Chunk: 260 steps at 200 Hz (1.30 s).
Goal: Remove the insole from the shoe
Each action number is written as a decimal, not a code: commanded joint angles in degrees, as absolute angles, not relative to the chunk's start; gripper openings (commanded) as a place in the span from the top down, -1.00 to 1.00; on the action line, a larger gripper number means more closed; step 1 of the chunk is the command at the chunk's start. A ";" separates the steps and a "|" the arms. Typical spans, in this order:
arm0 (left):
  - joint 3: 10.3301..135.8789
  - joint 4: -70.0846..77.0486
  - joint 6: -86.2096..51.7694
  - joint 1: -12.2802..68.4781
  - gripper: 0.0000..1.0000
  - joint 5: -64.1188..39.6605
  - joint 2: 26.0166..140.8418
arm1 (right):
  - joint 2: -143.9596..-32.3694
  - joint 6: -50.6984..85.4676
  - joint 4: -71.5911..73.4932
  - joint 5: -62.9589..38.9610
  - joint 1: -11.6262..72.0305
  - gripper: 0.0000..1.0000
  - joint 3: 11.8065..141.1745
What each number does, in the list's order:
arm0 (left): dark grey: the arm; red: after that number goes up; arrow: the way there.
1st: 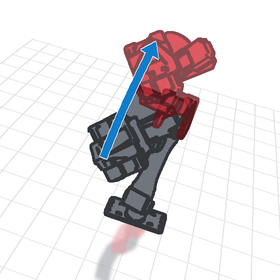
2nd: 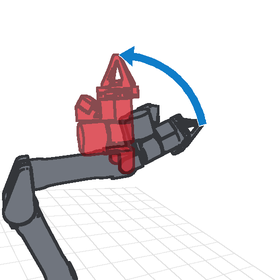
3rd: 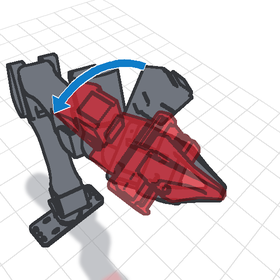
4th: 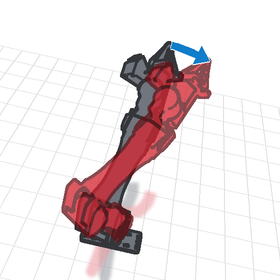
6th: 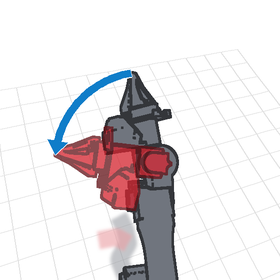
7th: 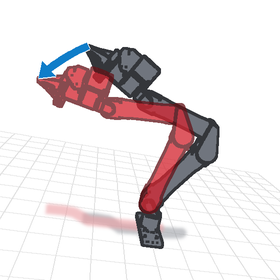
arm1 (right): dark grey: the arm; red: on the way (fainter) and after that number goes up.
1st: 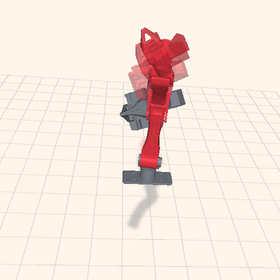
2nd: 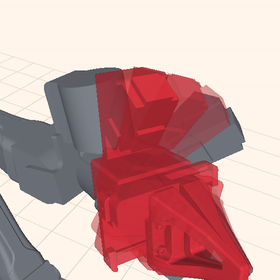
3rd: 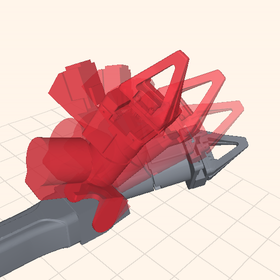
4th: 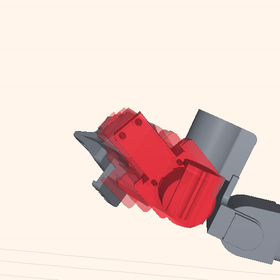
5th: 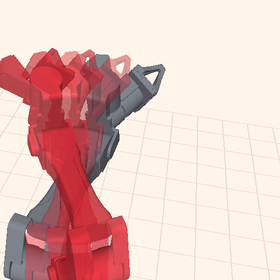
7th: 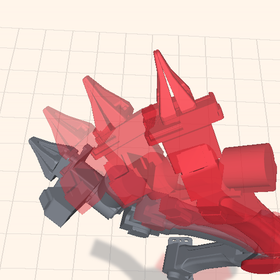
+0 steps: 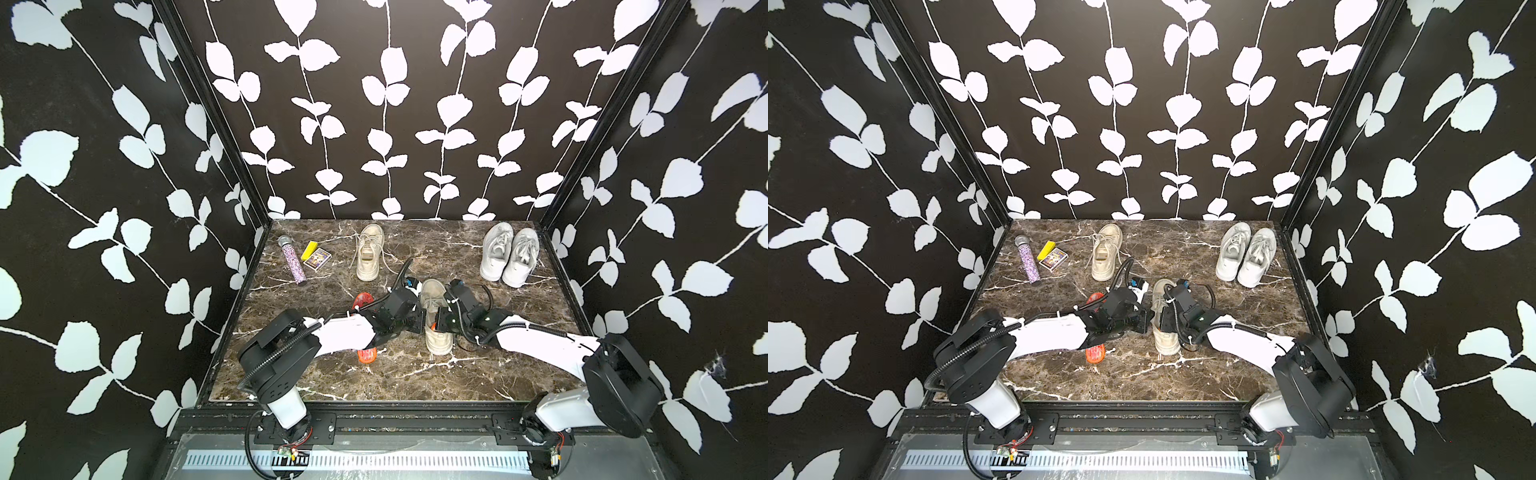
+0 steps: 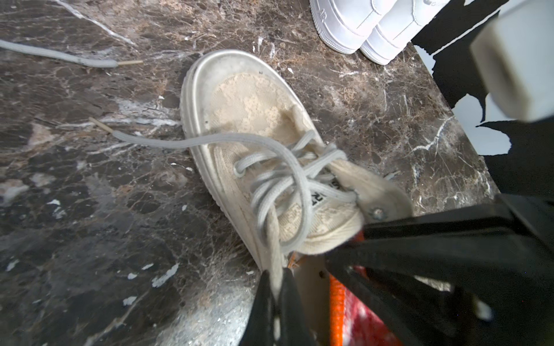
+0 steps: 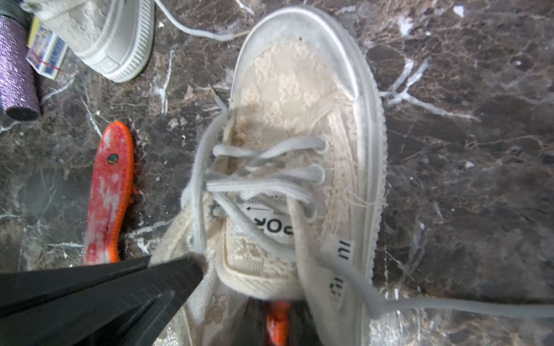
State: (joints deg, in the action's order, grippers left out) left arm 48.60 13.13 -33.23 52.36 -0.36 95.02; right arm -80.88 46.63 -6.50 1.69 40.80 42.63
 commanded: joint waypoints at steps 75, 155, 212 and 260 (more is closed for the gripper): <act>49.35 10.06 -33.09 52.21 1.00 0.44 94.82 | -73.45 46.36 13.09 -7.31 40.74 1.00 41.17; 50.54 8.85 -33.01 52.25 1.00 -0.61 96.71 | -66.79 45.51 26.25 -3.18 41.00 1.00 33.51; 50.85 10.05 -31.88 53.72 1.00 -2.78 98.67 | -65.15 51.94 25.54 6.30 40.30 1.00 31.29; 52.81 8.46 -27.07 57.29 1.00 -4.49 99.02 | -64.87 57.82 25.82 9.36 37.33 1.00 29.41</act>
